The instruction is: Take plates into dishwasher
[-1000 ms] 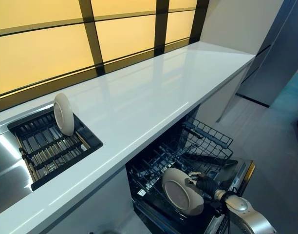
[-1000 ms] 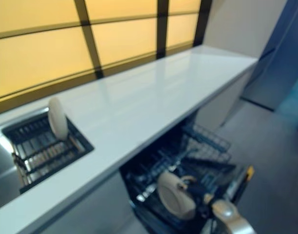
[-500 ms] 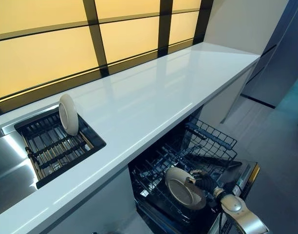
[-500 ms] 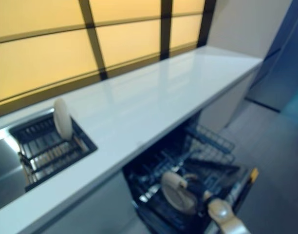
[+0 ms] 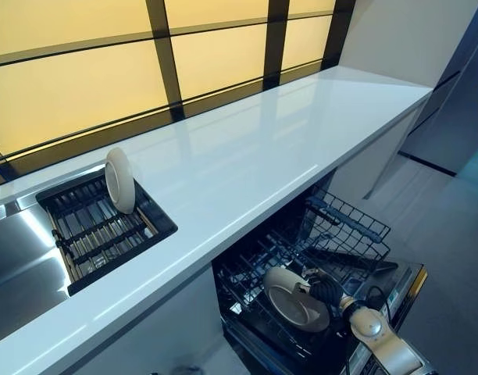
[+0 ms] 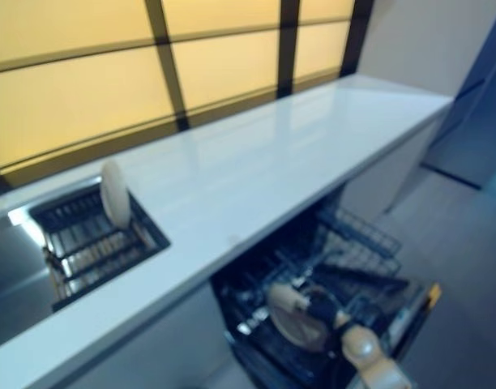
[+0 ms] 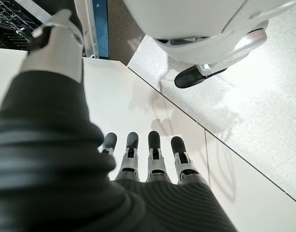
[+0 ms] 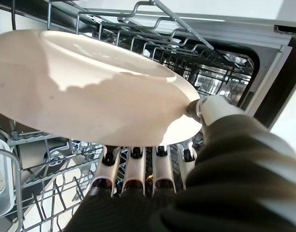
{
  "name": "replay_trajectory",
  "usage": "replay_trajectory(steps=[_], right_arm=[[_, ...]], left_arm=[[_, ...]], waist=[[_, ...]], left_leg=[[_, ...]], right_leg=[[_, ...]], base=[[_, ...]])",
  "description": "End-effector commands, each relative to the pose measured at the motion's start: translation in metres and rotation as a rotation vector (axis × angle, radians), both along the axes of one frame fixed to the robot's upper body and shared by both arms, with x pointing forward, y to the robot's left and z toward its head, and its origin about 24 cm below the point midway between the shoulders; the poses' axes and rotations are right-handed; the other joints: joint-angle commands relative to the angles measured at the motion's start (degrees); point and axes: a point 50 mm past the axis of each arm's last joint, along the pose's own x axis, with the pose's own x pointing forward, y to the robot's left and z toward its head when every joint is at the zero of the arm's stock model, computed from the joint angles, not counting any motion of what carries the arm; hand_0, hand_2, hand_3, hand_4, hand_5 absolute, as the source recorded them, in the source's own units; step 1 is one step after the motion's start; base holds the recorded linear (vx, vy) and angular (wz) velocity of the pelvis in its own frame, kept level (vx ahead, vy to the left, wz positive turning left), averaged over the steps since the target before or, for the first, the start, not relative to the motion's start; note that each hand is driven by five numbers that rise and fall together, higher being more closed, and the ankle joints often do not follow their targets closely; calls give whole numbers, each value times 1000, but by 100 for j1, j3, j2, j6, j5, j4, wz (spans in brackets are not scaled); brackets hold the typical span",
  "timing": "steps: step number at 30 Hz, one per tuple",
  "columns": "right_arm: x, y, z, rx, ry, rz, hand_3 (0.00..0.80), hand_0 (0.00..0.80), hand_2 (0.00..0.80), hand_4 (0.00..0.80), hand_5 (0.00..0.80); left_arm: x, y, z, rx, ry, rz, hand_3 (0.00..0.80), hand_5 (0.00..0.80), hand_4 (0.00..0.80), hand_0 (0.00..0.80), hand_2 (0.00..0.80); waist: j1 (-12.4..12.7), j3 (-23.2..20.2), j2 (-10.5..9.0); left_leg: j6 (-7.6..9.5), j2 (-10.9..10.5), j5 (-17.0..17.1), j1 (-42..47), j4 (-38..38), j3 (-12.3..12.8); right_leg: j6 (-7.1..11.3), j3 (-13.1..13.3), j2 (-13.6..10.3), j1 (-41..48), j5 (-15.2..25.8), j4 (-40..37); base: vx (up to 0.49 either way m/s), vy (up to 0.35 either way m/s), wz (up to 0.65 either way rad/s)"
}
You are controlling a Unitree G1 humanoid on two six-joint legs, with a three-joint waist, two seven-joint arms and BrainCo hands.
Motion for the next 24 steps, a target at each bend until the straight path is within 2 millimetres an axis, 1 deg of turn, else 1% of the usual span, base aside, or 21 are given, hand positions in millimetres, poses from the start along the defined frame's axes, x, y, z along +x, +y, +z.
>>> replay_trajectory(steps=[1,11,12,21,24], right_arm=[[23,14,32,-41,-173,65,800,800,800,800,800],[29,29,16,-71,-120,63,800,800,800,800,800],[30,31,12,-69,-108,48,800,800,800,800,800],[40,37,3,-95,-101,-16,800,800,800,800,800],[43,42,-1,-111,-98,-31,800,800,800,800,800]], left_arm=[[26,-2,8,30,-54,-95,0,0,0,0,0],[37,-8,11,31,-64,-127,0,0,0,0,0],[38,-10,11,29,-65,-136,0,0,0,0,0],[40,-14,11,24,-60,-166,0,0,0,0,0],[42,-17,11,20,-66,-177,0,0,0,0,0]], waist=[[79,31,-241],[150,132,-224],[176,151,-211],[238,200,-173],[272,238,-154]], left_leg=[[-40,-22,261,-584,277,-261],[-24,-80,267,-657,290,-340],[-22,-89,273,-679,304,-352],[-5,-129,275,-717,345,-400],[2,-143,275,-743,380,-425]], right_leg=[[88,151,-225,-305,-23,564],[96,122,-252,-393,29,571],[92,117,-258,-401,33,580],[74,69,-287,-428,47,617],[54,52,-303,-449,50,647]], base=[[0,0,0],[-9,0,6],[0,0,0],[11,5,3],[0,0,0]])
